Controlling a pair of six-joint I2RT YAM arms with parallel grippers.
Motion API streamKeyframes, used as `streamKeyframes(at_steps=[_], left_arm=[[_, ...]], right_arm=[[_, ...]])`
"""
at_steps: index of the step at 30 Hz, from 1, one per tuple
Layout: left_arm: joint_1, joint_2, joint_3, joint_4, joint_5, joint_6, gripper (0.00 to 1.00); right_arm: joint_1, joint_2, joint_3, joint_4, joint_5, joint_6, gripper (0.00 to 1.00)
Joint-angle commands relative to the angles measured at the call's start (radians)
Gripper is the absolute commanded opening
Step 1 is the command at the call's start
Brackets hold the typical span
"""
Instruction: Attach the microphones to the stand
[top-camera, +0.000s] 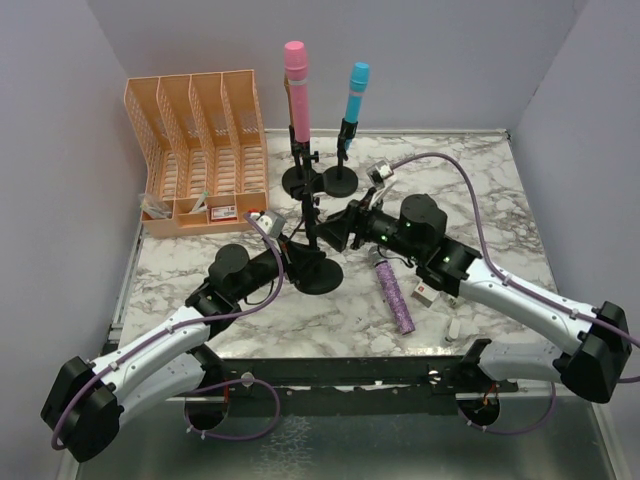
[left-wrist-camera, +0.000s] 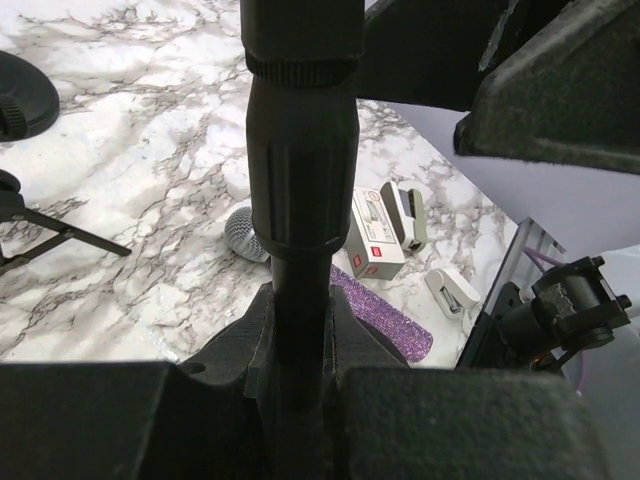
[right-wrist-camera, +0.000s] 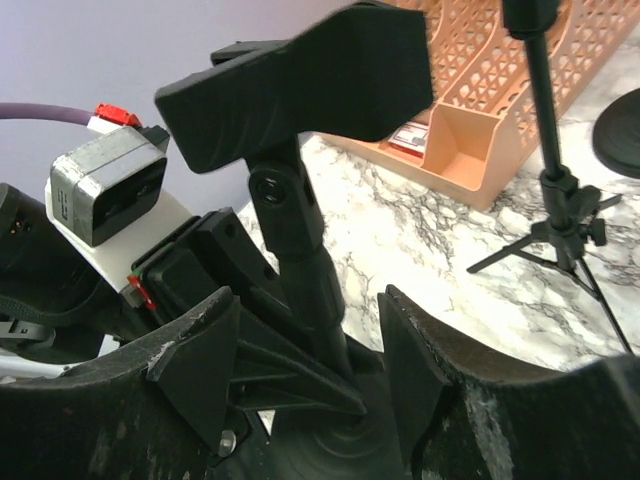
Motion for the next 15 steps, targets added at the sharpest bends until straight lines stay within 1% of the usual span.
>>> streamKeyframes(at_steps=[1, 6, 9, 10, 14, 15], left_arm=[[0.003, -0.018, 0.012, 0.046, -0.034, 0.000, 0.00], [0.003, -0.028, 0.001, 0.038, -0.045, -0.008, 0.00], [0.004, -0.029, 0.004, 0.031, -0.035, -0.013, 0.00], [0.003, -0.030, 0.006, 0.028, -0.028, -0.014, 0.00], [0.003, -0.035, 0.011, 0.017, 0.025, -0.019, 0.00], [0.003, -0.039, 0.013, 0.011, 0.043, -0.021, 0.00]], right_arm=[[0.032, 0.082, 0.087, -0.107, -0.017, -0.037, 0.62], [0.041, 0.105, 0.085, -0.090, 0.045, -0.025, 0.61], [0.041, 0.115, 0.087, -0.087, 0.033, -0.021, 0.58], [0.041, 0.114, 0.081, -0.080, 0.026, -0.017, 0.55], [0.040, 0.087, 0.043, -0.034, 0.011, 0.008, 0.39], [0.040, 0.078, 0.037, -0.026, -0.001, 0.005, 0.37]])
